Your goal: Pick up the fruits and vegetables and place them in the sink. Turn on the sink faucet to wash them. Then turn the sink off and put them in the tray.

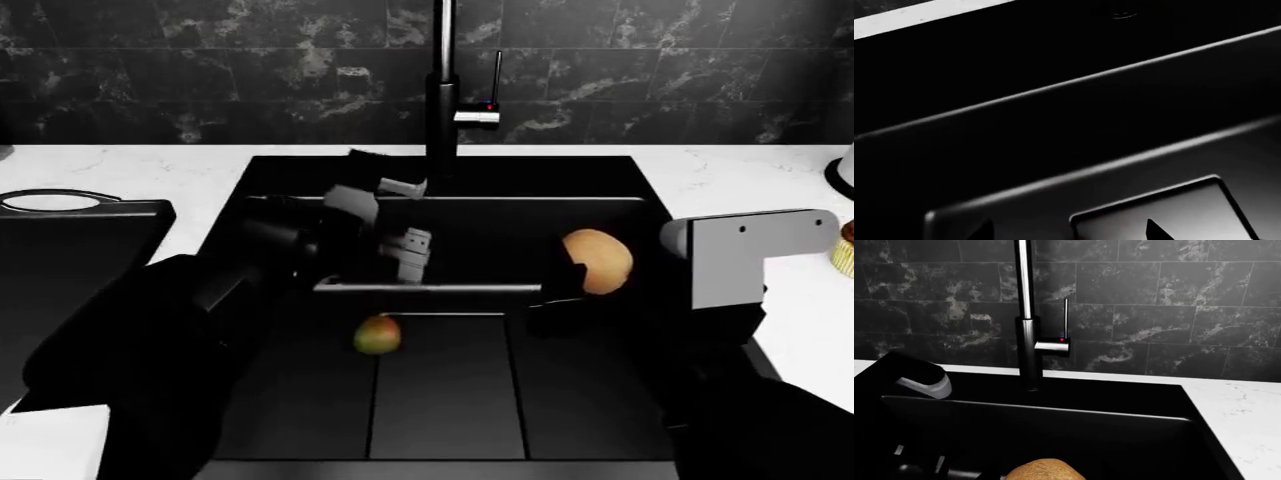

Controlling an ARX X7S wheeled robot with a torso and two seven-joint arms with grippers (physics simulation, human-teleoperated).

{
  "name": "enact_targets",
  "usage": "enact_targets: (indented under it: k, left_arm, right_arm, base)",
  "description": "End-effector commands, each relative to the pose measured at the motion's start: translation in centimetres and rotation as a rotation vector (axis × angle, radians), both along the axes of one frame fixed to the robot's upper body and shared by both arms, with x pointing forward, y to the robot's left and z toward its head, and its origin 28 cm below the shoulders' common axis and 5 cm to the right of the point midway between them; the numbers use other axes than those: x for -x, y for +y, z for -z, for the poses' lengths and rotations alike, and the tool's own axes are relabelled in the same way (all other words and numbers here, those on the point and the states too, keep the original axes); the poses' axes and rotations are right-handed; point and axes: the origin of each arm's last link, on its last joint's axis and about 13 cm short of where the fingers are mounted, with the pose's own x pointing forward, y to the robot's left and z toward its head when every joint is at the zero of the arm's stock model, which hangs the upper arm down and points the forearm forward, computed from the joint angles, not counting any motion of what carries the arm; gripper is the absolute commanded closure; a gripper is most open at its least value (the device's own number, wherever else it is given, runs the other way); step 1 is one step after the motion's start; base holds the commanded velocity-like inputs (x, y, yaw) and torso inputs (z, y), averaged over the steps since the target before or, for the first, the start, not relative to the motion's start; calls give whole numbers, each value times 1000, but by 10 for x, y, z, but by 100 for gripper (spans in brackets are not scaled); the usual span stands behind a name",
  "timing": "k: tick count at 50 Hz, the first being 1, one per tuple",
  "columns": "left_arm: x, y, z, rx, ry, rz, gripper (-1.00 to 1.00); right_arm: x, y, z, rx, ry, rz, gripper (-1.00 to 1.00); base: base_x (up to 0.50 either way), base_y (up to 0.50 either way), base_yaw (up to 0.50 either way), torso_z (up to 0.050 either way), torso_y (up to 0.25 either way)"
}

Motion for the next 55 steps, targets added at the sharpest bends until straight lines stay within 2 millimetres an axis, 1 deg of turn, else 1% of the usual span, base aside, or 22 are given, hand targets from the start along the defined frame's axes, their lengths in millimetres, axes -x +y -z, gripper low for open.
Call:
enact_targets:
  k: [1, 5, 9, 14, 20, 24, 29, 34, 39, 43, 50, 55]
  left_arm:
    - [-6, 4, -7, 45, -58, -26, -100]
    - [-10, 6, -19, 94, -151, -30, -100]
    - [1, 11, -33, 140, -291, -36, -100]
    - [36, 22, -54, 188, -467, -25, -100]
    - [80, 32, -75, 254, -630, -23, -100]
    - [101, 39, -84, 270, -699, -24, -100]
    - [122, 48, -92, 310, -747, -31, -100]
    - [135, 52, -95, 363, -770, -27, -100]
    - [146, 56, -99, 399, -796, -31, -100]
    - [153, 57, -99, 406, -806, -26, -100]
    - [157, 59, -96, 434, -794, -26, -100]
    - [156, 59, -93, 443, -782, -29, -100]
  right_arm:
    - [-3, 1, 1, 8, 0, -1, 100]
    - [-7, 4, -3, 17, -5, -10, 100]
    - [-16, 9, -8, 30, -3, -17, 100]
    - [-33, 20, -12, 56, 22, -46, 100]
    - [-63, 33, -11, 85, 76, -70, 100]
    - [-80, 44, -6, 95, 124, -99, 100]
    - [-101, 58, 7, 104, 184, -112, 100]
    - [-121, 69, 19, 97, 239, -110, 100]
    - [-135, 76, 30, 96, 287, -103, 100]
    - [-147, 81, 40, 101, 326, -91, 100]
    - [-172, 84, 57, 106, 400, -51, 100]
    - [-182, 84, 65, 130, 457, -46, 100]
  base:
    - [0, 0, 0, 0, 0]
    - [0, 0, 0, 0, 0]
    - [0, 0, 1, 0, 0]
    - [0, 0, 0, 3, 0]
    - [0, 0, 0, 0, 0]
    - [0, 0, 0, 0, 0]
    - [0, 0, 0, 0, 0]
    - [0, 0, 0, 0, 0]
    - [0, 0, 0, 0, 0]
    - [0, 0, 0, 0, 0]
    - [0, 0, 0, 0, 0]
    - [0, 0, 0, 0, 0]
